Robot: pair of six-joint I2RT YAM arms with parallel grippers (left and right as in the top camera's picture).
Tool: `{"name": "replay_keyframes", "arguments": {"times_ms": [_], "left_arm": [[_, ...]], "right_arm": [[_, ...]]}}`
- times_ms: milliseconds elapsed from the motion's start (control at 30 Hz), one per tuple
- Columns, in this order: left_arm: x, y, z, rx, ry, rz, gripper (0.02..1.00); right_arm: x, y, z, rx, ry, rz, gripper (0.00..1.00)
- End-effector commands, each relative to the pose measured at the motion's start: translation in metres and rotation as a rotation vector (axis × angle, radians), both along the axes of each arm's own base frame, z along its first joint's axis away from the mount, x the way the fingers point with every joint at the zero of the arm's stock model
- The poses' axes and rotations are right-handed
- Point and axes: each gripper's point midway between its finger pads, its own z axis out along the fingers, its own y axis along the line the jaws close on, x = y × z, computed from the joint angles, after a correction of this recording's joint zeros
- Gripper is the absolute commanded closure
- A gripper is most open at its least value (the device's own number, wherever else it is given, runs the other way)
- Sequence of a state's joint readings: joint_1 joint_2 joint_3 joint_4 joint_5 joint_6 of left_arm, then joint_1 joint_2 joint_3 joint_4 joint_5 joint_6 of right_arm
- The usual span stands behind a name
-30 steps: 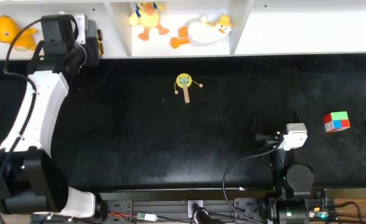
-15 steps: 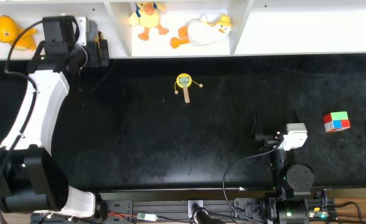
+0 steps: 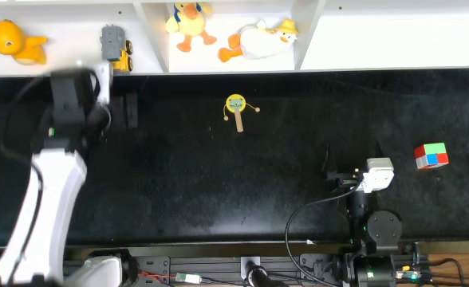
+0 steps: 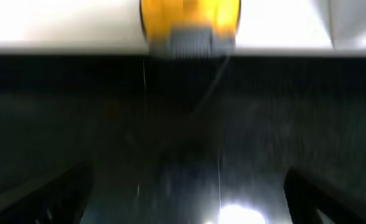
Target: Store Toys
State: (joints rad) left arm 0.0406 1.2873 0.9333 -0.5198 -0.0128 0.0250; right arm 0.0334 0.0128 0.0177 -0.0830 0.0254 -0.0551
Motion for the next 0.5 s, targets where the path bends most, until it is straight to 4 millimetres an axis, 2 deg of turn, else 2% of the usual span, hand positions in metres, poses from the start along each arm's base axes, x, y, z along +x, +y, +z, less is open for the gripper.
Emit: {"name": "replay_keyframes", "arguments": {"times_ms": [33, 233, 333, 500], "left_arm": [[-0.027, 0.000, 0.007, 0.006, -0.080, 0.006, 0.020], [-0.043, -0.006, 0.013, -0.003, -0.295, -0.013, 0.020], [-0.056, -0.006, 0.028, 0.007, -0.501, -0.014, 0.020], [-0.070, -0.005, 0.048, 0.023, -0.730, -0.006, 0.020]], "right_arm": [[0.000, 0.001, -0.003, 0.007, 0.000, 0.004, 0.005], [0.000, 0.001, -0.003, 0.007, 0.000, 0.004, 0.005], [0.000, 0.001, -0.003, 0.007, 0.000, 0.004, 0.005], [0.000, 0.001, -0.003, 0.007, 0.000, 0.004, 0.003]]}}
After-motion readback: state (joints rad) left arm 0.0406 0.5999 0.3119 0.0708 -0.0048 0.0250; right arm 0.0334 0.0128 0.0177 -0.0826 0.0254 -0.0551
